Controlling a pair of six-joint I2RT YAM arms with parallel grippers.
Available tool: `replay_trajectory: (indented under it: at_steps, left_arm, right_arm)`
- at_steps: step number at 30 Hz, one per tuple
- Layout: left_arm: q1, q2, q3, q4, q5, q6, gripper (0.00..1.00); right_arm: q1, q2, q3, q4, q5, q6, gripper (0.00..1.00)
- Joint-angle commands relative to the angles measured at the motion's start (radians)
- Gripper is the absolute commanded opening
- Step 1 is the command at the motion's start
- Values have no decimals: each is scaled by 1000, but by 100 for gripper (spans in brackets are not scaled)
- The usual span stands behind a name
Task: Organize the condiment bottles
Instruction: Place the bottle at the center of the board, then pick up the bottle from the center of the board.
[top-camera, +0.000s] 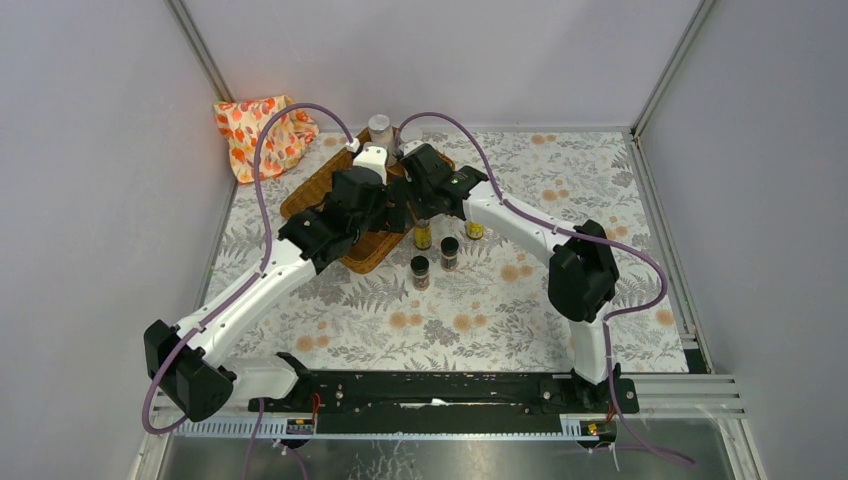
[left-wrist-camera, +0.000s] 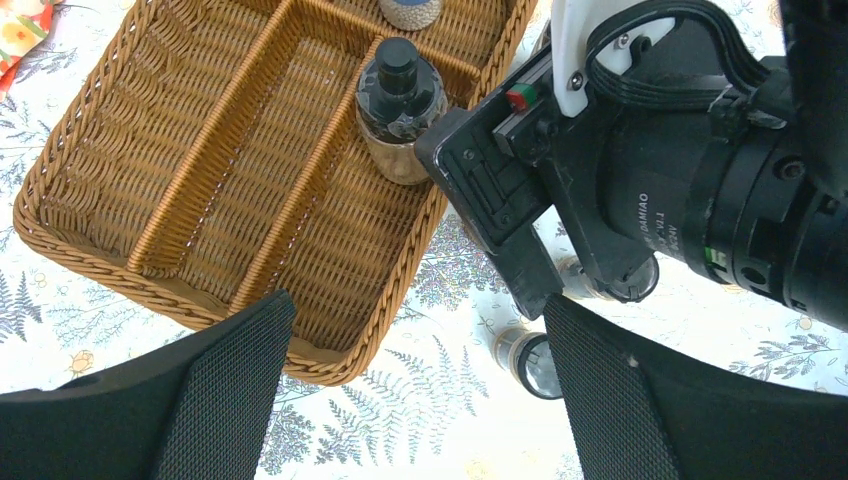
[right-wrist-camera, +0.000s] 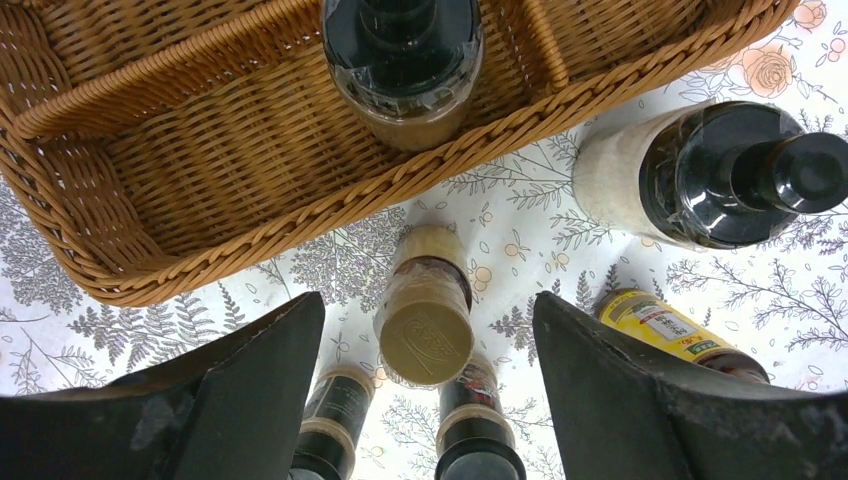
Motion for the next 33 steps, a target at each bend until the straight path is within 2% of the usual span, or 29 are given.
replay_trajectory:
  at_steps: [1,5,17,28,33]
  left_arm:
    - [4,4,32,63,3,12,99]
    - [4,3,56,48,0,7,99]
    - [4,-42,53,68,66,17,99]
    - [3,-70,1,106,169,28,99]
    - [2,-48,-11,134,204,18,99]
  right_arm:
    - [10,7,67,5,-13,-18,86]
    - [10,-4,104,-3,-11,-24,90]
    - [-4,-60,170,-30,77,-28,92]
    - [-122,-106,196,-16,105,47,92]
    - [-190,-126,224,-24,174,74,92]
